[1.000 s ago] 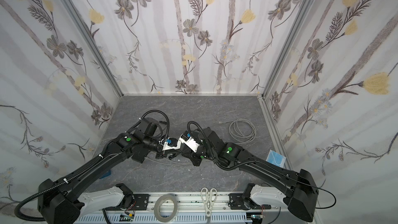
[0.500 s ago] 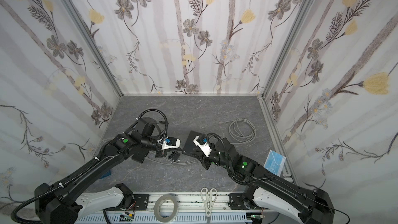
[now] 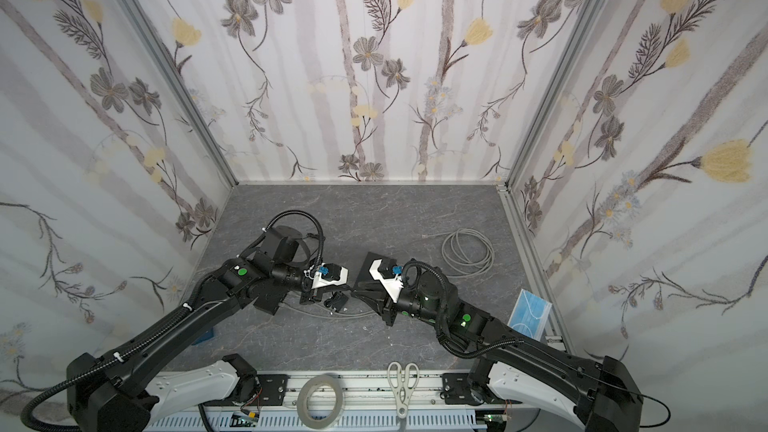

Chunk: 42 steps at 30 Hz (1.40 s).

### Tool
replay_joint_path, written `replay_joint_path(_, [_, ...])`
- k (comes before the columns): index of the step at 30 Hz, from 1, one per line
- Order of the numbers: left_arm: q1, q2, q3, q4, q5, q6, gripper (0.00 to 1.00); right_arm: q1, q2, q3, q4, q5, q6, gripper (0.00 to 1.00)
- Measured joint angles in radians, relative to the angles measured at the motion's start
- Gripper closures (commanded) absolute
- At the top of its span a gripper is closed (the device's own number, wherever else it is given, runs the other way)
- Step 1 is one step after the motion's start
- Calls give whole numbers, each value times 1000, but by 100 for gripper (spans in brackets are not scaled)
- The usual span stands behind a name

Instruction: Insert the plug into the switch port

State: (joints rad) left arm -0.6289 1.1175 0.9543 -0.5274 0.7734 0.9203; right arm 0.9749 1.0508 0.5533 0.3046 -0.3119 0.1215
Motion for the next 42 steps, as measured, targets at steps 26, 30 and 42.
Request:
replay_joint_path(26, [0,-7,-3,1,-10,0,100,24,89,67,-84,65,9,89])
replay_joint_path(30, [0,-6,-3,1,-10,0,100,24,88,67,-85,68,9,96])
replay_joint_path(42, [0,-50,-50,74,2,-39,59,24,88,56,-83,56,13,100])
